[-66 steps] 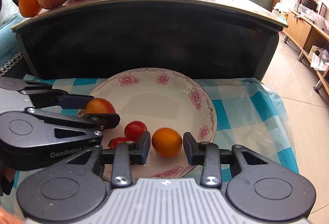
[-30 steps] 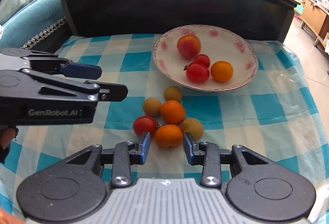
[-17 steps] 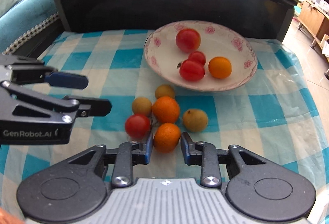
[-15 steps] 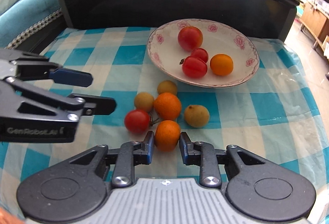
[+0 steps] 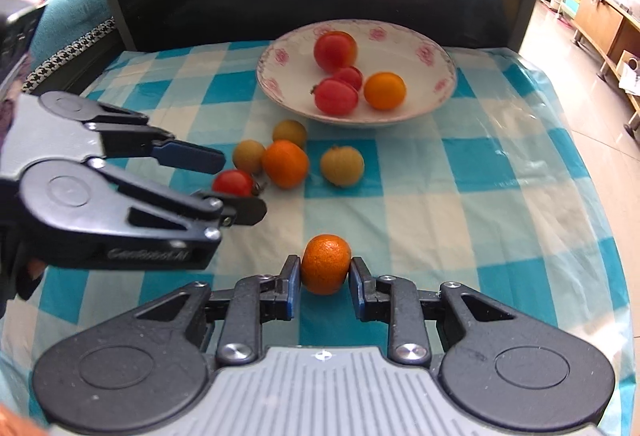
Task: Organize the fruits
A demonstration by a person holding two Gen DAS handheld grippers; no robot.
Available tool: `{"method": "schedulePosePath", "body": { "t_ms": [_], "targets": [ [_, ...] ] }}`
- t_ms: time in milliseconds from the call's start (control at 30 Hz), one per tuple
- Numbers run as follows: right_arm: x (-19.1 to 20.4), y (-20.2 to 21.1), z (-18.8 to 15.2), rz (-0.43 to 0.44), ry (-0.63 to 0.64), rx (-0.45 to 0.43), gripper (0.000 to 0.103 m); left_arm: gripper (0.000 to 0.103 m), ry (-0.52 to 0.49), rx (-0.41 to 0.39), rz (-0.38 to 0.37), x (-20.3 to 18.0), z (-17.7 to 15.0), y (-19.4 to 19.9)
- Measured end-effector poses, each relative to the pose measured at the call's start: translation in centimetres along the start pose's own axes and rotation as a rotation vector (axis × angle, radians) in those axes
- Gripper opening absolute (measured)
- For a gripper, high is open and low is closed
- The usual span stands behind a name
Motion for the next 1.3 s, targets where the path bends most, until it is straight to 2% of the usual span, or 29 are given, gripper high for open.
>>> {"method": "schedulePosePath", "body": {
  "t_ms": [133,200,233,567,733,1000,1200,1300],
  "targets": [
    [-0.4,0.2,-0.2,-0.008,0.0,-0.002,0.03,0.047,-0.033,0.006,0.014,-0.9,0.1,-0.5],
    [-0.6,0.2,-0.3,-0.008,-0.002,-0.004,0.03,0.035,-0.028,0.002,0.005,-1.1,0.1,-0.3],
    [-0.6,0.3,-0.3,-0.008,0.001,-0.005,0.03,0.033,-0.027,0.003,0.0,-1.2,0.0,-0.2],
    [0.0,1.7,-1.9,0.005,0.039,0.011,0.03,0.032,-0.03,0.023,-0.018,-2.5,-1.8,1.8],
    [0.4,1.9,-3.1,-0.017,0.075,0.016,0.03,0.033,-0.05,0.03,-0.025,-3.6,-3.0,2.7],
    [0.5,1.6,-3.4,-0.011,0.082,0.026,0.033,0.038,-0.048,0.024,-0.01,-3.5,-3.5,2.7],
    [0.5,1.8,-3.3,0.011,0.079,0.019,0.04,0.058,-0.055,0.012,-0.006,-3.4,-3.5,2.5],
    [0.6,1.8,-3.5,0.016,0.081,0.022,0.041,0.06,-0.052,0.008,0.0,-3.3,-3.4,2.4]
  ]
}}
Point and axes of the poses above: each gripper's, at about its wrist camera, not at the fingertips, and y roughly against the way its jaws point, x to its left, z to its top, the point moved 2 cm from there along -y, roughly the way its jaws point, and after that the axes turned 11 degrees about -y, right-handed, at the moved point
